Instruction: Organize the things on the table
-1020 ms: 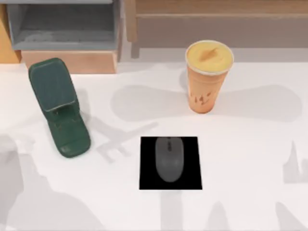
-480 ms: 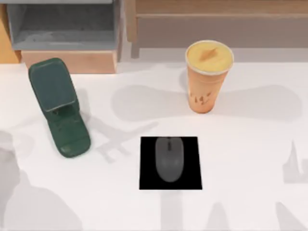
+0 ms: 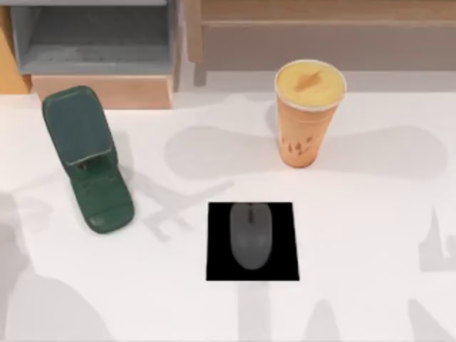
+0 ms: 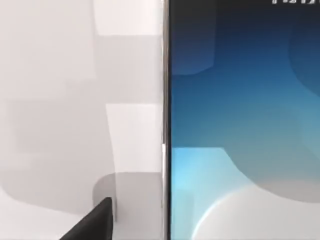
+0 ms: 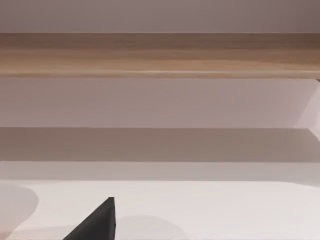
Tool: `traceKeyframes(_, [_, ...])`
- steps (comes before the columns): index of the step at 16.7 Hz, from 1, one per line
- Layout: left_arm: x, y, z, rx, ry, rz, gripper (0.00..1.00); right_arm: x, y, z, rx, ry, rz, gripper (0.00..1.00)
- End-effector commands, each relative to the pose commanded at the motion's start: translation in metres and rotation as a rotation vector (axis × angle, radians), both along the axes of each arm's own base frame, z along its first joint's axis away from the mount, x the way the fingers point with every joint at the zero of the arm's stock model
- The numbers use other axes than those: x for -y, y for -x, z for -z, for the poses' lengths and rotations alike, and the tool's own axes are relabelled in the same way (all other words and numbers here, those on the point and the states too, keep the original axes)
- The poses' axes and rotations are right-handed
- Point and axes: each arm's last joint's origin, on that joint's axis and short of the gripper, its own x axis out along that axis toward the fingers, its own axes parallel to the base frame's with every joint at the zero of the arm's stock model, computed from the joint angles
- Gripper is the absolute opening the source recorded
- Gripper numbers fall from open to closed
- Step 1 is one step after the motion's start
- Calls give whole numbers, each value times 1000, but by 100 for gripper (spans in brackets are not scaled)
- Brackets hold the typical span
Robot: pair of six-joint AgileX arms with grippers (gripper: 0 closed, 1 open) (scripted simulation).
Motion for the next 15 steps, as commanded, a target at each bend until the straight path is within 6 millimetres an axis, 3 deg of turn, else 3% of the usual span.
traceKeyframes(12, [0,0,0,0,0,0,2,0,0,0,0,0,0,100])
traceKeyframes(15, [0,0,0,0,0,0,0,0,0,0,0,0,0,100])
